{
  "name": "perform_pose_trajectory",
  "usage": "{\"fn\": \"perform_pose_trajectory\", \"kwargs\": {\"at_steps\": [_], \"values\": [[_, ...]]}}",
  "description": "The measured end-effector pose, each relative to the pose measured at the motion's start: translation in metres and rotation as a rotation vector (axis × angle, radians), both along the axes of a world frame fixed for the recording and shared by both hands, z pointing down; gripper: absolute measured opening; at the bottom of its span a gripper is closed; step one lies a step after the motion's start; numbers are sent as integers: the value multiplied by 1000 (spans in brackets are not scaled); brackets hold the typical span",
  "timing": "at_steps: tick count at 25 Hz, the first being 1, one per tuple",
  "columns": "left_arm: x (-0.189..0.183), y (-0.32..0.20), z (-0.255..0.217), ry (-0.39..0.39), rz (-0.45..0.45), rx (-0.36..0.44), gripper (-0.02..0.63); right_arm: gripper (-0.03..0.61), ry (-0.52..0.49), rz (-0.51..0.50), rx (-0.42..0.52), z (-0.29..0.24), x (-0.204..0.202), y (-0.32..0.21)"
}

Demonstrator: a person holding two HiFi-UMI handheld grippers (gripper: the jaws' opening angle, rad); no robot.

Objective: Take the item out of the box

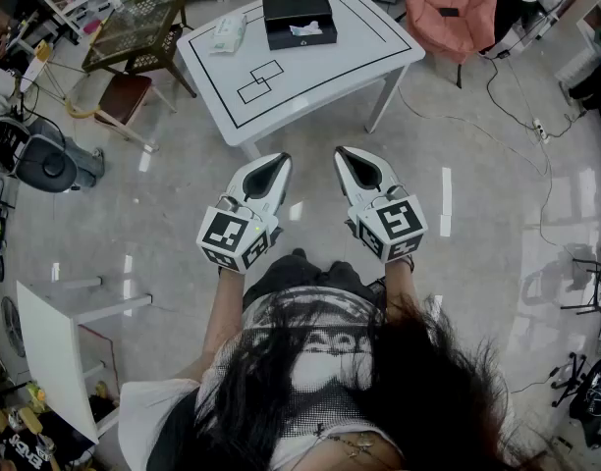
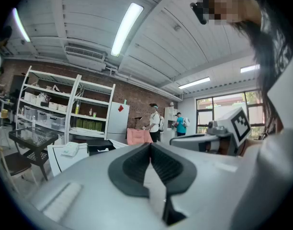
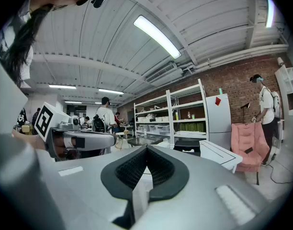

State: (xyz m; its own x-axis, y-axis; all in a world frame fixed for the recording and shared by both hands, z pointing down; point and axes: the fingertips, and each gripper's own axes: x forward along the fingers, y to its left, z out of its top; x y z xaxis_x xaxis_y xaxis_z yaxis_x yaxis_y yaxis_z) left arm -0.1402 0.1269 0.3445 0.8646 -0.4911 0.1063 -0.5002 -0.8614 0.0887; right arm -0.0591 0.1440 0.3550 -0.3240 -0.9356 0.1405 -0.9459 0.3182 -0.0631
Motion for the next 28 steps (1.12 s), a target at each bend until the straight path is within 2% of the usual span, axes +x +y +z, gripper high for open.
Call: {"fn": "perform_pose_trajectory", "kwargs": {"at_steps": [17, 28], "values": [[-50, -41, 16, -17, 34, -17, 0, -3, -68, 10, 4, 6, -46, -38], [-32, -59, 22, -13, 70, -39, 0, -3, -39, 48, -53, 25, -27, -50]]}}
